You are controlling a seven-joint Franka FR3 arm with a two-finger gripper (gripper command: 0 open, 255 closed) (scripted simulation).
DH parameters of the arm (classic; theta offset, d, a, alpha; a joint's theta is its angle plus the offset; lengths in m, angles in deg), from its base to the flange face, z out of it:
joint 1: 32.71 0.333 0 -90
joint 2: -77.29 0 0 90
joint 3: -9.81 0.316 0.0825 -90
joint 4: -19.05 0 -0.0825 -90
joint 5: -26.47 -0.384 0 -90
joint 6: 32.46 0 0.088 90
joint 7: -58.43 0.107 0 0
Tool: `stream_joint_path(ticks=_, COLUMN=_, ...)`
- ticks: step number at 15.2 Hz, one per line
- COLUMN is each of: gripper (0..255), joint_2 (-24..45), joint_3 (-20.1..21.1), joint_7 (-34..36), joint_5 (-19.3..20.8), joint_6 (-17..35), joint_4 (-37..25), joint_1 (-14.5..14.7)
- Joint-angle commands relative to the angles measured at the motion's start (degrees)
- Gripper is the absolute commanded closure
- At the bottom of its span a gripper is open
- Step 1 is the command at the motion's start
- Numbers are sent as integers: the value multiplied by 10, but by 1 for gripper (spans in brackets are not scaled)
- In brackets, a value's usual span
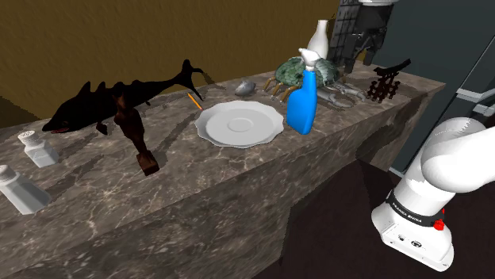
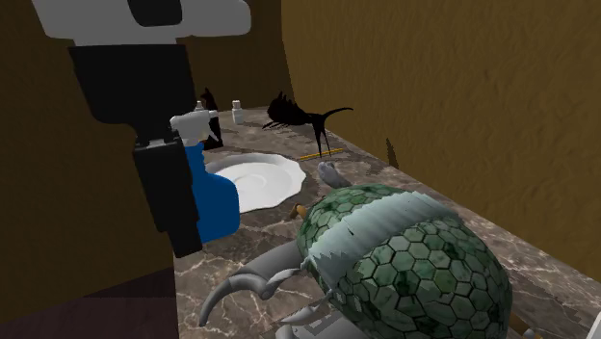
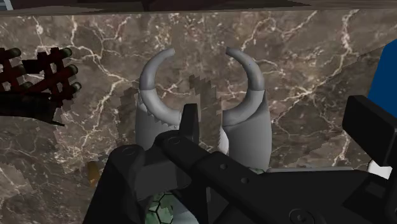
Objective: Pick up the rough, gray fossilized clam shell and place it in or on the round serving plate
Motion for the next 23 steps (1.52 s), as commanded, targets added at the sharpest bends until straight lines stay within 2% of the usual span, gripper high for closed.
stream_joint_path(ticks=1, gripper=0, joint_2=0, joint_3=0, joint_7=0, joint_5=0, joint_6=0, joint_4=0, joint_1=0)
stream_joint_path(ticks=12, gripper=0, joint_2=242, joint_3=31, joint_7=-38, joint_5=24, joint_6=85, joint_4=-142, joint_1=39)
stream_joint_path(ticks=23, gripper=0, joint_2=483, joint_3=70, joint_7=-69, joint_5=71, joint_6=94, joint_4=-355, joint_1=71)
